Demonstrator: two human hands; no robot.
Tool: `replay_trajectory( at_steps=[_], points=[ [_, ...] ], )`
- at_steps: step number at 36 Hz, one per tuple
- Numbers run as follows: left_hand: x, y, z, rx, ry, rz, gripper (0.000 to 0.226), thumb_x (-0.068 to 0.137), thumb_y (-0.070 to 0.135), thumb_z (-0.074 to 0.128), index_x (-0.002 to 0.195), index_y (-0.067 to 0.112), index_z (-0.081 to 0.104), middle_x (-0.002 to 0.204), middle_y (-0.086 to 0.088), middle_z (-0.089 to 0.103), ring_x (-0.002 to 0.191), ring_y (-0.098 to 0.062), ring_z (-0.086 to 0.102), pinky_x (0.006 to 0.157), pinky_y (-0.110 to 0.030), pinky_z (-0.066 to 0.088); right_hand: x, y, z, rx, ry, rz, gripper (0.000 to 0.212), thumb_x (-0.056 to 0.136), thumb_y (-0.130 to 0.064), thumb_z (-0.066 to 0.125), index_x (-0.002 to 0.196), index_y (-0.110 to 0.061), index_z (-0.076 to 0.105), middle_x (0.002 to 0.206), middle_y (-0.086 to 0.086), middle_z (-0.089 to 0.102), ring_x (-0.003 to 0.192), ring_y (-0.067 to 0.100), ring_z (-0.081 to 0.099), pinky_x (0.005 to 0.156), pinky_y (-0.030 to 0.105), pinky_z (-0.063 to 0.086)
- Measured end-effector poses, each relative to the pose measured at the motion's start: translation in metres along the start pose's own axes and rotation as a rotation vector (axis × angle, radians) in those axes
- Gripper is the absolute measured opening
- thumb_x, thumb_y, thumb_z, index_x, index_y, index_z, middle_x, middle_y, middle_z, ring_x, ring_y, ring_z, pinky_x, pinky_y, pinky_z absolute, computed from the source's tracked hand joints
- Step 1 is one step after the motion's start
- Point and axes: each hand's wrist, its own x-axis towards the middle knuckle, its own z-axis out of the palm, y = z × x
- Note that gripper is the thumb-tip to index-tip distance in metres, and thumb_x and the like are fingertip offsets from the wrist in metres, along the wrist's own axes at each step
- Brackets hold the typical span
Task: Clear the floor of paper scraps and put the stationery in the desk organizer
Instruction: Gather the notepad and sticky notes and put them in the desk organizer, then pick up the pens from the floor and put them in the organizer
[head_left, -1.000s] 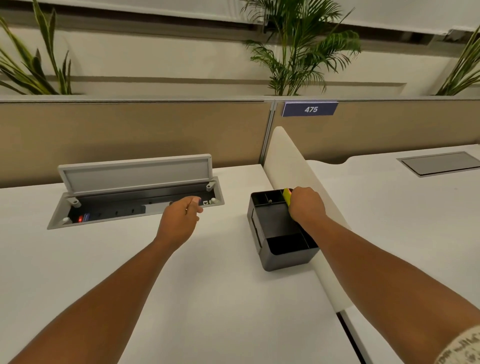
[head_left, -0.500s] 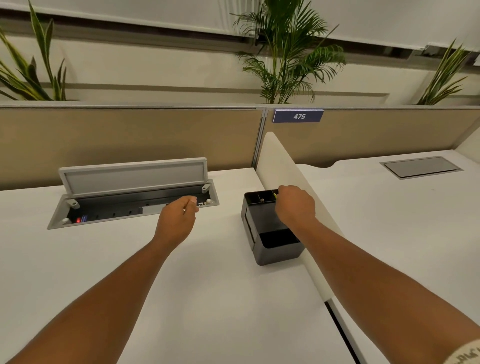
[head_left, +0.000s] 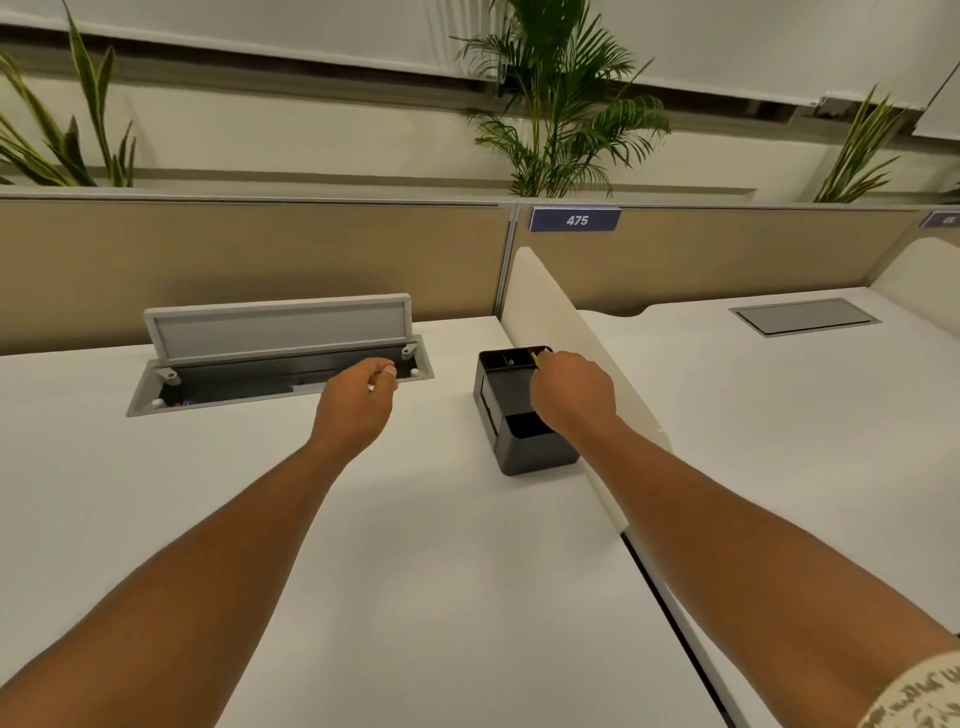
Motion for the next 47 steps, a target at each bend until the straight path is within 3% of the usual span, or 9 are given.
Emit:
replay_trajectory(
  at_steps=[4, 11, 17, 29, 47],
  points=[
    [-0.026, 0.006, -0.002, 0.005, 0.012, -0.007, 0.030, 0.101, 0.035, 0.046, 0.120, 0.020, 0.063, 0.108, 0.000, 0.069, 0.098, -0.023, 0.066, 0.092, -0.047, 0.055, -0.022, -0.004, -0.006, 0.057, 0.009, -0.063, 0.023, 0.097, -0.015, 0.041, 0.105, -0.013, 0.062, 0.095, 0.005, 0.067, 0.079, 0.025, 0.062, 0.068, 0.036, 0.051],
    [-0.098, 0.022, -0.008, 0.127, -0.020, -0.034, 0.037, 0.102, 0.030, 0.048, 0.134, 0.015, 0.056, 0.134, -0.006, 0.060, 0.118, -0.023, 0.057, 0.097, -0.034, 0.045, -0.074, -0.012, -0.017, 0.076, 0.025, -0.213, 0.021, 0.094, -0.015, 0.043, 0.100, -0.010, 0.063, 0.100, 0.007, 0.063, 0.091, 0.027, 0.059, 0.068, 0.037, 0.049],
    [-0.179, 0.019, -0.027, 0.177, 0.026, -0.074, 0.037, 0.101, 0.028, 0.049, 0.135, 0.014, 0.056, 0.136, -0.007, 0.058, 0.118, -0.022, 0.057, 0.099, -0.033, 0.046, -0.132, -0.031, -0.027, 0.173, 0.096, -0.389, 0.032, 0.097, -0.023, 0.044, 0.117, -0.011, 0.065, 0.114, 0.009, 0.066, 0.103, 0.028, 0.059, 0.077, 0.039, 0.055],
    [-0.313, 0.006, -0.101, 0.245, 0.171, -0.142, 0.036, 0.099, 0.028, 0.051, 0.133, 0.017, 0.058, 0.129, -0.002, 0.060, 0.112, -0.018, 0.058, 0.098, -0.034, 0.047, -0.253, -0.095, -0.056, 0.299, 0.108, -0.575, 0.034, 0.098, -0.024, 0.043, 0.123, -0.013, 0.064, 0.120, 0.006, 0.066, 0.109, 0.028, 0.057, 0.082, 0.038, 0.049],
    [-0.515, -0.029, -0.210, 0.361, 0.205, -0.148, 0.038, 0.099, 0.033, 0.051, 0.135, 0.021, 0.054, 0.133, 0.000, 0.057, 0.113, -0.019, 0.059, 0.098, -0.031, 0.047, -0.489, -0.202, -0.084, 0.464, 0.041, -0.591, 0.038, 0.098, -0.029, 0.048, 0.133, -0.020, 0.058, 0.135, 0.002, 0.060, 0.121, 0.024, 0.056, 0.096, 0.035, 0.049]
  ],
)
